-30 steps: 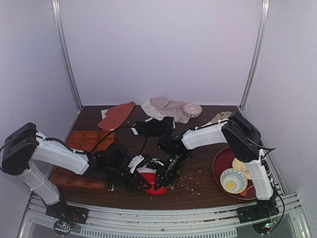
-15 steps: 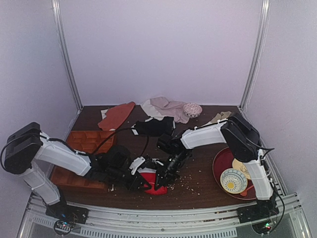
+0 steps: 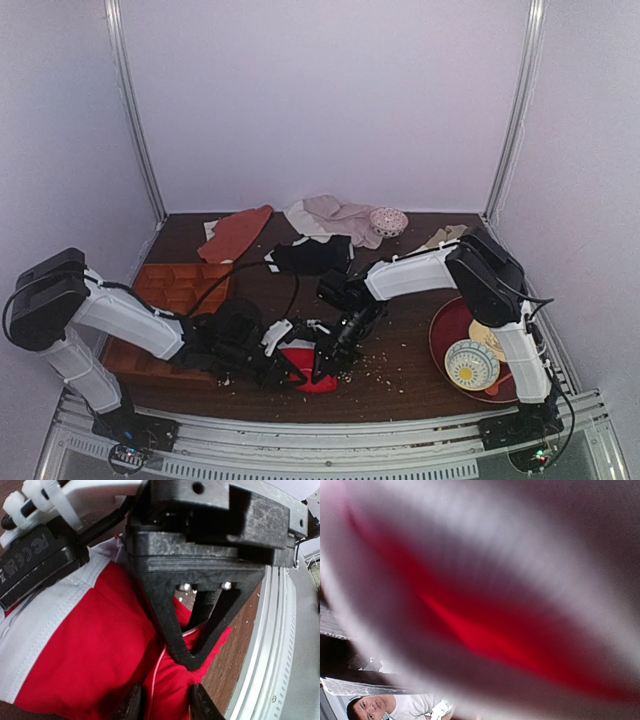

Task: Roll the underwear
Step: Roll the underwear at the center of the board.

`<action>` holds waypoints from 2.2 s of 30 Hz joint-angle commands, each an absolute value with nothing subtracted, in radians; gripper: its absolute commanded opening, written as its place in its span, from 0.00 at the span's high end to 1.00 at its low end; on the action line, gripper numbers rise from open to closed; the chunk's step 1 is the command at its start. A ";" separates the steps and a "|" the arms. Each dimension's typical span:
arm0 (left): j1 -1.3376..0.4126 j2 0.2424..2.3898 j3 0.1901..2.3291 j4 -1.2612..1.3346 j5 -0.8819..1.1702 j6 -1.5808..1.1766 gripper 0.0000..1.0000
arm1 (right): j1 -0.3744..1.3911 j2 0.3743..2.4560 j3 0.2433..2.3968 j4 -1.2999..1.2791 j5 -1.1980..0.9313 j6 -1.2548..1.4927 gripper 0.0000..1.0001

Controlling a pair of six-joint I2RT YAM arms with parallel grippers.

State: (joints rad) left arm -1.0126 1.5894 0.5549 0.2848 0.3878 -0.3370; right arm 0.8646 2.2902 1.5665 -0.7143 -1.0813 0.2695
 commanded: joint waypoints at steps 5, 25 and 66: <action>-1.032 1.616 0.507 0.271 0.381 -0.356 0.74 | 0.861 2.383 1.540 -0.713 -0.839 0.294 1.00; -1.032 1.610 0.495 0.178 0.364 -0.528 1.00 | 0.856 2.364 1.516 -0.672 -0.828 0.316 1.00; -1.032 1.620 0.567 0.004 0.323 -0.580 1.00 | 0.822 2.153 1.372 -0.175 -0.848 0.627 0.90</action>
State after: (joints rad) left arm -1.0214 1.5894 0.5880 0.1780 0.3470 -0.6018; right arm 0.8154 2.1410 1.3319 -0.1486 -0.8951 0.6365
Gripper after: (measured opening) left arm 0.070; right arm 0.123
